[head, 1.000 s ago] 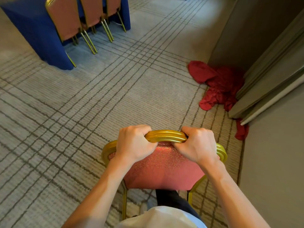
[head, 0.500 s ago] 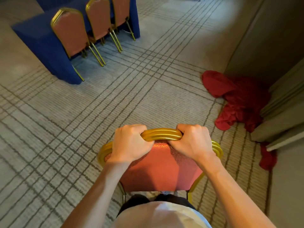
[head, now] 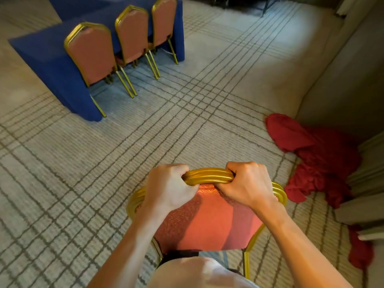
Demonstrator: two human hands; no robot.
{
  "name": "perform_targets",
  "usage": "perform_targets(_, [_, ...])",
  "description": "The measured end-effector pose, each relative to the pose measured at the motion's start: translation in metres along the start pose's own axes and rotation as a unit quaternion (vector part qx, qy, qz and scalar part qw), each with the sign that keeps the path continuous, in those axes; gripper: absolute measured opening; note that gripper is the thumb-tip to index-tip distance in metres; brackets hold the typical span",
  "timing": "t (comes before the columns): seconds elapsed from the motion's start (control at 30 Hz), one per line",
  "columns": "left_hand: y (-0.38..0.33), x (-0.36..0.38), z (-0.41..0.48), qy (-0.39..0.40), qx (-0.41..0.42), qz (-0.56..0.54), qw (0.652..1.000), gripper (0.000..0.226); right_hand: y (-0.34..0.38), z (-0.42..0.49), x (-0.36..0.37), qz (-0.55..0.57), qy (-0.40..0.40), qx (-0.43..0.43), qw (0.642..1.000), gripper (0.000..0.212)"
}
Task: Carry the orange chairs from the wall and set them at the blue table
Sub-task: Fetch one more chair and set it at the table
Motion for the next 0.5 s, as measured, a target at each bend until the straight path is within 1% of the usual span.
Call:
perform_targets(0.13, [0.036,0.014,0.067,0.028,0.009,-0.018,0.999,0.044,0.004,0.064,0.010,0.000,-0.001,0.024,1.000,0.057])
perform_targets(0.27, [0.051,0.014,0.126,0.015,0.043,-0.025,0.999,0.039,0.004,0.116,0.004,-0.013,-0.028,0.050,0.998,0.056])
perform_targets(0.37, [0.062,0.013,0.174,0.010,0.061,-0.033,0.998,0.041,0.002,0.162,0.000,-0.019,-0.052,0.045,0.997,0.052])
perform_targets(0.5, [0.072,0.030,0.225,0.018,0.088,-0.030,0.996,0.045,-0.014,0.207,0.012,-0.006,-0.057,0.048,0.997,0.048])
Point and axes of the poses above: each hand's wrist, its own z-axis towards the middle knuckle, its own x-axis out of the palm, y = z × x, the point moved 7 cm from there along z, towards the middle knuckle, and after that the axes turned 3 degrees about x, right-handed, at the moved point
